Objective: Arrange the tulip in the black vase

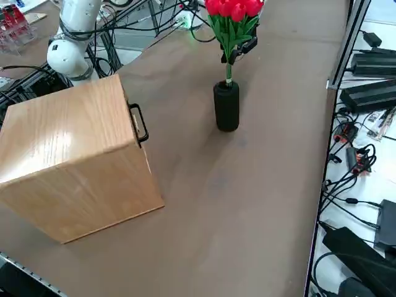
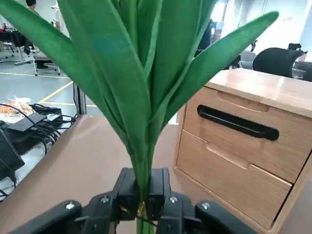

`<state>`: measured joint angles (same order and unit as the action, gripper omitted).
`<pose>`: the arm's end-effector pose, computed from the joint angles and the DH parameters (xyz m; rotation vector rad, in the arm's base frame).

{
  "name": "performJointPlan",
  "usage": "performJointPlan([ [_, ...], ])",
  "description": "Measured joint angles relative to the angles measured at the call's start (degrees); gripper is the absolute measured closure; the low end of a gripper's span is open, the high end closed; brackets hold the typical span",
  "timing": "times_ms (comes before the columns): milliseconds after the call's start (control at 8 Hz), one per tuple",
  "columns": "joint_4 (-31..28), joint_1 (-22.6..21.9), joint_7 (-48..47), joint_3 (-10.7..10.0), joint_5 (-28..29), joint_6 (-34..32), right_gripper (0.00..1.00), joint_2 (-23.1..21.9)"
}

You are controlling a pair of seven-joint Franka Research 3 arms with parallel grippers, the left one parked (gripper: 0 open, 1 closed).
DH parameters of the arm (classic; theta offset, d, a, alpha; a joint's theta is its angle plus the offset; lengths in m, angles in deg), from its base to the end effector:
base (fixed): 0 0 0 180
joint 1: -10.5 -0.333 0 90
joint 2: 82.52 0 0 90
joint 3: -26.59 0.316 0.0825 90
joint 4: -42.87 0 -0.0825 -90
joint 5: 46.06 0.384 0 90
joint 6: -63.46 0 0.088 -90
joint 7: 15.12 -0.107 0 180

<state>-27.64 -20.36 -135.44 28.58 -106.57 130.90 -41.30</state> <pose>0.6288 0.2607 0.3728 1.4447 -1.3942 1.0060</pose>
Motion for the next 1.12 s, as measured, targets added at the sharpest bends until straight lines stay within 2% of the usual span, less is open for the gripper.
performJointPlan([
  [1125,-0.1,-0.1,-4.2,-0.2,0.0,0.0,0.89,6.9],
])
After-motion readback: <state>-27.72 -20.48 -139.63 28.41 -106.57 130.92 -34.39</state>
